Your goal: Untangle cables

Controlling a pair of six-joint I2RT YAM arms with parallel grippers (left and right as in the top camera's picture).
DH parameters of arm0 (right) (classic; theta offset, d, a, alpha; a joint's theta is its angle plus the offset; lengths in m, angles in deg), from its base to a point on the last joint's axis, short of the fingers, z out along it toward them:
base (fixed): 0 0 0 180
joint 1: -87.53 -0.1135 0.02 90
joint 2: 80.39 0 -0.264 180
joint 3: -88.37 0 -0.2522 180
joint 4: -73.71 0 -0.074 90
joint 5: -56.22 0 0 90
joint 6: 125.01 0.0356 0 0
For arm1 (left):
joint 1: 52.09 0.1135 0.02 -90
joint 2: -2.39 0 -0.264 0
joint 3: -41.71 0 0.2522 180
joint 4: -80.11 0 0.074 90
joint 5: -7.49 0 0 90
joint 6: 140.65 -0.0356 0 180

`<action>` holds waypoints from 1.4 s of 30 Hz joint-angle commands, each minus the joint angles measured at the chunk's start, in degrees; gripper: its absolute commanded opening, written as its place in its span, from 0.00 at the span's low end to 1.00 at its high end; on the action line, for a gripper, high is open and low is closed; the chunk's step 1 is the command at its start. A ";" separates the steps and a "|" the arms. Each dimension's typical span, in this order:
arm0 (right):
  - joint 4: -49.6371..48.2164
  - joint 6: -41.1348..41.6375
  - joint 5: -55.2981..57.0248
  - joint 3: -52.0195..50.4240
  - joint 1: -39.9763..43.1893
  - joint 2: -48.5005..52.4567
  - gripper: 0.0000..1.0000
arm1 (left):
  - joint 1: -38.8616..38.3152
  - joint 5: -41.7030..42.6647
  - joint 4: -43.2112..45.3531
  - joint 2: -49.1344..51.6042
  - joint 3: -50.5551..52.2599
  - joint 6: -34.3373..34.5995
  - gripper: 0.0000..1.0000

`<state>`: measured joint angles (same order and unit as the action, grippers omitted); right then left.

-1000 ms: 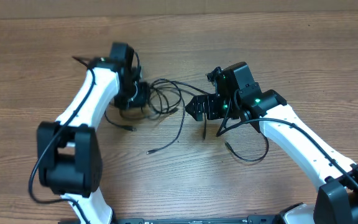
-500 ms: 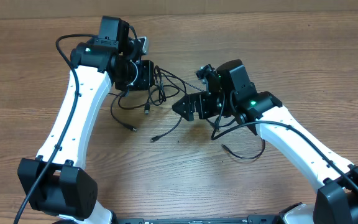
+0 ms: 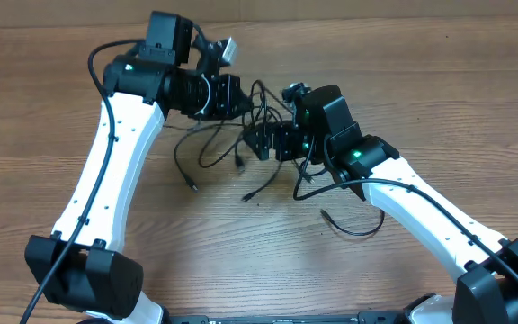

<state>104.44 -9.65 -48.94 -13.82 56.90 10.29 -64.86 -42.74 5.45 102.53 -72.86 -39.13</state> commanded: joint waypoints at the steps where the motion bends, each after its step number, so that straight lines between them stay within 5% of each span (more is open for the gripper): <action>1: -1.25 7.72 11.61 -0.35 0.09 1.68 1.00 | -0.37 7.91 0.02 -3.91 -4.90 -1.31 0.04; 16: 5.33 10.08 11.69 -0.35 13.51 3.17 1.00 | -0.24 1.51 0.72 -16.09 -6.67 -4.35 0.04; 25: 8.50 -23.26 -37.03 -0.35 19.15 3.08 0.99 | -0.26 0.46 7.45 -19.19 -6.67 -5.38 0.04; 29: 8.94 -30.29 -49.18 -0.35 18.40 2.47 0.99 | -0.26 0.24 8.96 -19.21 -6.67 -5.33 0.04; 36: 8.87 -36.44 -48.83 -0.28 15.61 -1.16 1.00 | -0.26 0.24 10.93 -19.50 -6.69 -5.09 0.04; 42: 8.24 -36.39 -31.65 -0.28 11.39 -3.52 1.00 | -0.26 0.85 15.65 -19.69 -6.71 -1.46 0.04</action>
<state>113.38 -43.87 -88.72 -13.84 70.29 8.54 -64.86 -42.48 19.44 84.34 -78.17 -42.53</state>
